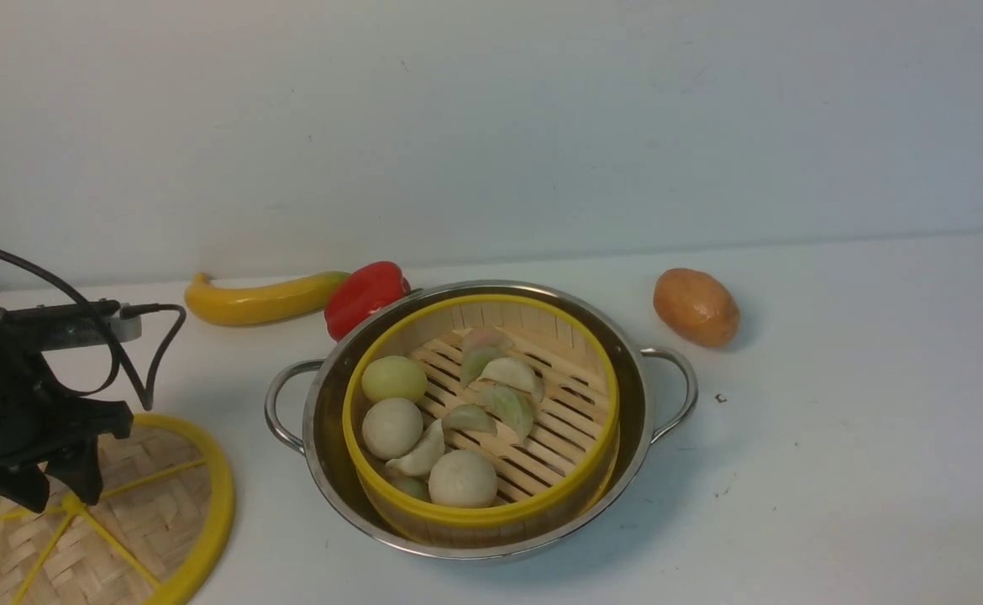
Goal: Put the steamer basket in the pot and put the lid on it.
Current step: Use the left arm to lift the lid of the steamer
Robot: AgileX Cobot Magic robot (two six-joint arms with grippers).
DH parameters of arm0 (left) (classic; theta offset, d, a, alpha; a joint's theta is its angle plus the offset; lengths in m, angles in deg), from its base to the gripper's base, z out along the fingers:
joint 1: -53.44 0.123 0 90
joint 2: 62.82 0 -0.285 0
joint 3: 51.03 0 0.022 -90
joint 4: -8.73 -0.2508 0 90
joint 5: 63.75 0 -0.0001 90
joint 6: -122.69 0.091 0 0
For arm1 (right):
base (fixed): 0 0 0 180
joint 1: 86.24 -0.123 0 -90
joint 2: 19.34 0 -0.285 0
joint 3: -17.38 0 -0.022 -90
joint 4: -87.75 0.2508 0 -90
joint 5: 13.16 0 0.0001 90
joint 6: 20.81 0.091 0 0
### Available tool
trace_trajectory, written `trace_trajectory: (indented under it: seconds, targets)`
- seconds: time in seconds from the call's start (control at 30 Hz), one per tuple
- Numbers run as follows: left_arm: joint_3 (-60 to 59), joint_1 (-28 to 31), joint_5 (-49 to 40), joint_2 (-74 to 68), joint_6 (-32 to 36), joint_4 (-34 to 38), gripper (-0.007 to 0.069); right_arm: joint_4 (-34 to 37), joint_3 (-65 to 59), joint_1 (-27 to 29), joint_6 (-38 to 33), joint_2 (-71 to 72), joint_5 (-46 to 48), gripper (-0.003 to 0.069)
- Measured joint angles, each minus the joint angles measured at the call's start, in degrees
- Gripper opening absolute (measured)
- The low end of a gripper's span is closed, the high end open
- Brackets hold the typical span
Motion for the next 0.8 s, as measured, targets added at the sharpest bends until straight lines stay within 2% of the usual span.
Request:
trace_trajectory:
  seconds: [0.57,0.67,0.77,0.8]
  targets:
    - [0.0,0.0,-1.0,-1.9,0.0,0.2,0.0317,0.0,0.0,0.0,0.0,0.0,0.0,0.0171]
    - [0.0,0.0,-1.0,-1.9,0.0,0.2,0.025,0.0,0.0,0.0,0.0,0.0,0.0,0.0171]
    - [0.2,0.0,-1.5,-1.9,0.0,0.2,0.0125,0.0,0.0,0.0,0.0,0.0,0.0,0.0171]
    - [0.3,0.0,-1.6,-1.9,-0.1,0.2,0.0114,0.0,0.0,0.0,0.0,0.0,0.0,0.0171]
